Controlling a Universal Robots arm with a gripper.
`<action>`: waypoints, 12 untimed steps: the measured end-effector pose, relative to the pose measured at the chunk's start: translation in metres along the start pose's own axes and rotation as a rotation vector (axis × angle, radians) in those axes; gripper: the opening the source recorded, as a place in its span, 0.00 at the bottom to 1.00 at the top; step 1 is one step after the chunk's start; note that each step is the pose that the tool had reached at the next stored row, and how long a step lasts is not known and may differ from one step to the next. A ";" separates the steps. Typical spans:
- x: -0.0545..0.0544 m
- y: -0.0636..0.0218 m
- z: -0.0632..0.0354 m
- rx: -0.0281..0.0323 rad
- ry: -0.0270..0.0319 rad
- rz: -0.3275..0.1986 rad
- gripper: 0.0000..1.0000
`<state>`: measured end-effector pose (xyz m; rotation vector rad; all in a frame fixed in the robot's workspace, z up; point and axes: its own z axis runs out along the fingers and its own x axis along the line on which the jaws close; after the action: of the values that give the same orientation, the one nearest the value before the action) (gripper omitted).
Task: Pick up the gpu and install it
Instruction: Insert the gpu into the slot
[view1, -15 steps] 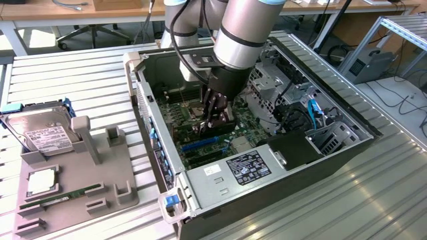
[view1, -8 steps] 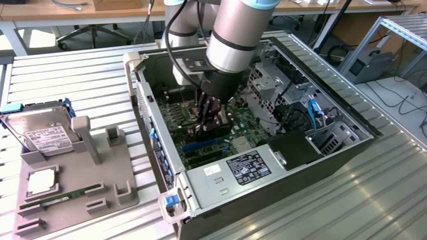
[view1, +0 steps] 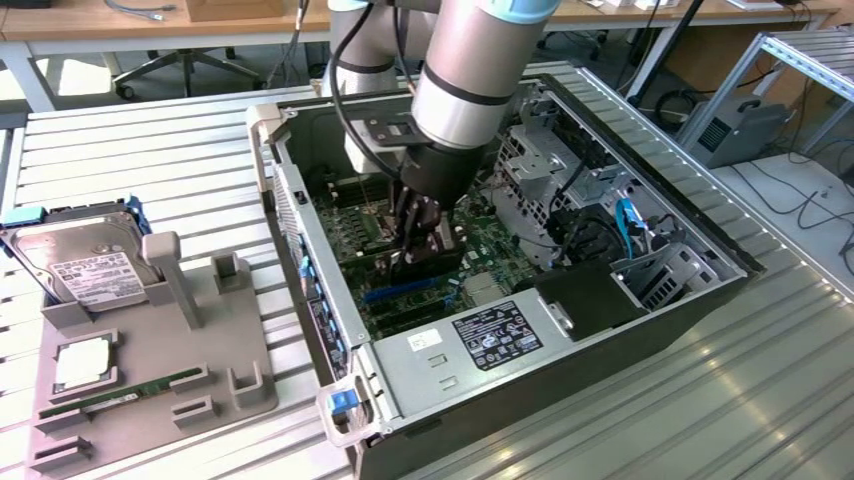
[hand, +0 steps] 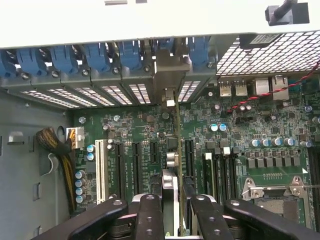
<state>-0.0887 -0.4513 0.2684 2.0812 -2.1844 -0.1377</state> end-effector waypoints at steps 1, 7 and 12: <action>0.000 0.0000 0.0004 0.0000 0.0000 0.000 0.27; 0.000 -0.0002 0.0032 0.0000 0.0000 0.000 0.27; 0.000 -0.0004 0.0043 0.0000 0.0000 0.000 0.27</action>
<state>-0.0890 -0.4513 0.2641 2.0812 -2.1843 -0.1377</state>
